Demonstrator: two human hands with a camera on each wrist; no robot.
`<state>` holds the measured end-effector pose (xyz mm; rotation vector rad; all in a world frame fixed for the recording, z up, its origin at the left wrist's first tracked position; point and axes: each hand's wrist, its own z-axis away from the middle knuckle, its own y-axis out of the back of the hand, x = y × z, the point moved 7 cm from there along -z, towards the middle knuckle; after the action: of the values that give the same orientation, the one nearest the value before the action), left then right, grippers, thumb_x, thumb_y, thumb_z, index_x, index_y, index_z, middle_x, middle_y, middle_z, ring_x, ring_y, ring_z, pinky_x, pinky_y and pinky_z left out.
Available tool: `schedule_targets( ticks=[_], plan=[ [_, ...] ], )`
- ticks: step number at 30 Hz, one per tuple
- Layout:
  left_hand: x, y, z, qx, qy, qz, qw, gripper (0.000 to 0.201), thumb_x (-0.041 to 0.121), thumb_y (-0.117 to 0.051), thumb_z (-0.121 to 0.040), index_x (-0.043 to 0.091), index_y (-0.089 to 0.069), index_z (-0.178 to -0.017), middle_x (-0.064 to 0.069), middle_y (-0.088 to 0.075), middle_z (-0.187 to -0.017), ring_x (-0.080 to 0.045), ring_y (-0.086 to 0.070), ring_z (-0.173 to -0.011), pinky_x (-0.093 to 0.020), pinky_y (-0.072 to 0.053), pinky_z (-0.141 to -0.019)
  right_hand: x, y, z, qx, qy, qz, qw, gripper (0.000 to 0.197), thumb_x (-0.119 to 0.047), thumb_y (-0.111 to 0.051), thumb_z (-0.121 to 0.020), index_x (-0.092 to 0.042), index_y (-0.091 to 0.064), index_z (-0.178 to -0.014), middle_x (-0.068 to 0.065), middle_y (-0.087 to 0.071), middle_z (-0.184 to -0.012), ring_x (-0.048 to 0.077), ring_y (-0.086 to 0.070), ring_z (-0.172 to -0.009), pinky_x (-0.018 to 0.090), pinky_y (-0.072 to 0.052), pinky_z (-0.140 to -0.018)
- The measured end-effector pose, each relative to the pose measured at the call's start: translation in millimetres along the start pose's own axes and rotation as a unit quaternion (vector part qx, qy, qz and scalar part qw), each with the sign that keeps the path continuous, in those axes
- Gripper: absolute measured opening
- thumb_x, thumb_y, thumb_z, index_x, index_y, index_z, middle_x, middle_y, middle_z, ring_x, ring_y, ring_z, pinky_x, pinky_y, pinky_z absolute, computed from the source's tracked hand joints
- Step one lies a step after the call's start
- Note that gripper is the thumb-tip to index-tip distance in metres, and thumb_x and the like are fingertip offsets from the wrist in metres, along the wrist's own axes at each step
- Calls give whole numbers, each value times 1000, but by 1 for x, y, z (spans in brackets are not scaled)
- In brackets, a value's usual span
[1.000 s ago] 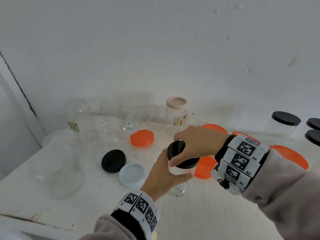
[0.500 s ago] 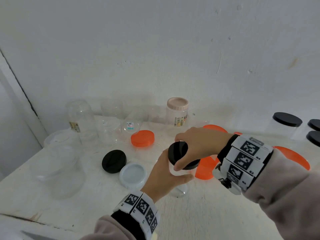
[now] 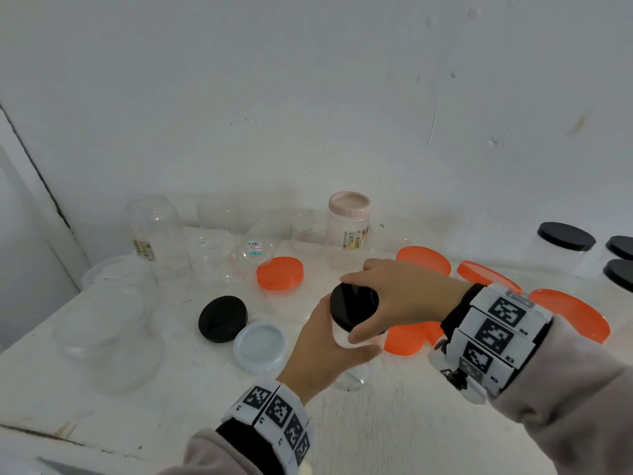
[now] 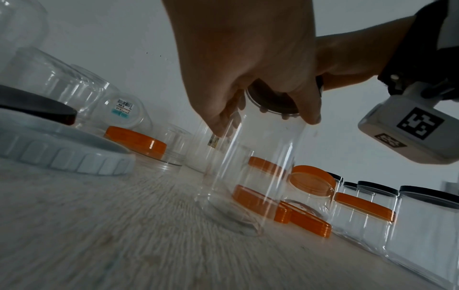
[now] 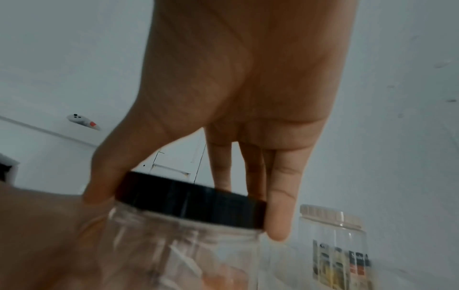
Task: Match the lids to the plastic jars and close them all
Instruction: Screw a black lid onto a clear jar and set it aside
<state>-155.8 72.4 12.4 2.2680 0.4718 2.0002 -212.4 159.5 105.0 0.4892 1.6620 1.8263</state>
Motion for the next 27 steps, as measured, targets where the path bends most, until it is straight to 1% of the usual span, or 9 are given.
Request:
schedule_targets(
  ticks=[5,9,12,14,17,19,21,24,27],
  plan=[
    [4,0,3,11,-8,7,1000,79,32,-86,-63,38,-43,-129,22,-59,-119,7,-54,-110,-17,-45,-90,3,-6,5,55,-16,-28,998,74,-74,-63,-65,-31,-51,-125,-10,-45,-95,7,-46,-81,22,-35,-60],
    [5,0,3,-13,-19,19,1000,78,33,-85,-66,37,-42,-131,23,-57,-120,6,-54,-112,-15,-47,-89,4,-18,11,107,-43,-66,991,76,-76,-55,-67,-38,-43,-132,-11,-40,-105,9,-39,-95,20,-36,-70],
    [3,4,2,-44,-17,10,999,78,34,-85,-67,41,-40,-131,25,-56,-120,4,-54,-114,-17,-47,-92,3,-33,17,132,-55,-161,976,82,-70,-58,-72,-39,-32,-144,-14,-33,-115,7,-33,-107,18,-37,-80],
    [0,10,-1,-88,-6,-29,996,80,40,-83,-68,47,-36,-132,30,-52,-123,10,-49,-116,-15,-45,-93,3,-40,20,147,-56,-216,964,86,-67,-60,-75,-37,-27,-148,-17,-30,-120,6,-36,-112,20,-42,-89],
    [-5,25,-8,-178,11,-145,973,79,41,-76,-75,62,-23,-128,48,-34,-126,31,-33,-112,1,-35,-85,4,-43,22,162,-53,-240,956,87,-66,-61,-75,-39,-25,-149,-20,-29,-121,4,-39,-110,16,-42,-87],
    [-6,44,-19,-204,7,-239,949,71,32,-68,-84,57,-24,-134,45,-27,-130,25,-30,-117,-2,-27,-94,4,-43,22,168,-50,-245,953,88,-68,-61,-74,-39,-26,-149,-21,-29,-121,2,-40,-108,13,-39,-85],
    [-6,69,-36,-172,11,-294,940,62,24,-63,-89,43,-33,-140,32,-28,-138,9,-31,-124,-14,-25,-103,3,-44,23,171,-47,-251,952,90,-72,-59,-71,-40,-26,-149,-24,-28,-122,1,-40,-108,12,-38,-84],
    [-8,113,-70,-50,26,-325,944,54,12,-64,-88,23,-46,-138,7,-43,-142,-9,-41,-127,-19,-29,-102,3,-46,23,171,-44,-261,949,93,-76,-56,-68,-42,-25,-149,-29,-25,-123,-6,-37,-106,8,-38,-82],
    [-17,157,-102,63,49,-362,929,50,11,-66,-86,10,-51,-134,-9,-50,-137,-23,-46,-127,-28,-31,-102,4,-47,23,174,-45,-269,946,93,-76,-57,-67,-45,-25,-148,-33,-23,-122,-14,-32,-111,4,-37,-81]
  ],
)
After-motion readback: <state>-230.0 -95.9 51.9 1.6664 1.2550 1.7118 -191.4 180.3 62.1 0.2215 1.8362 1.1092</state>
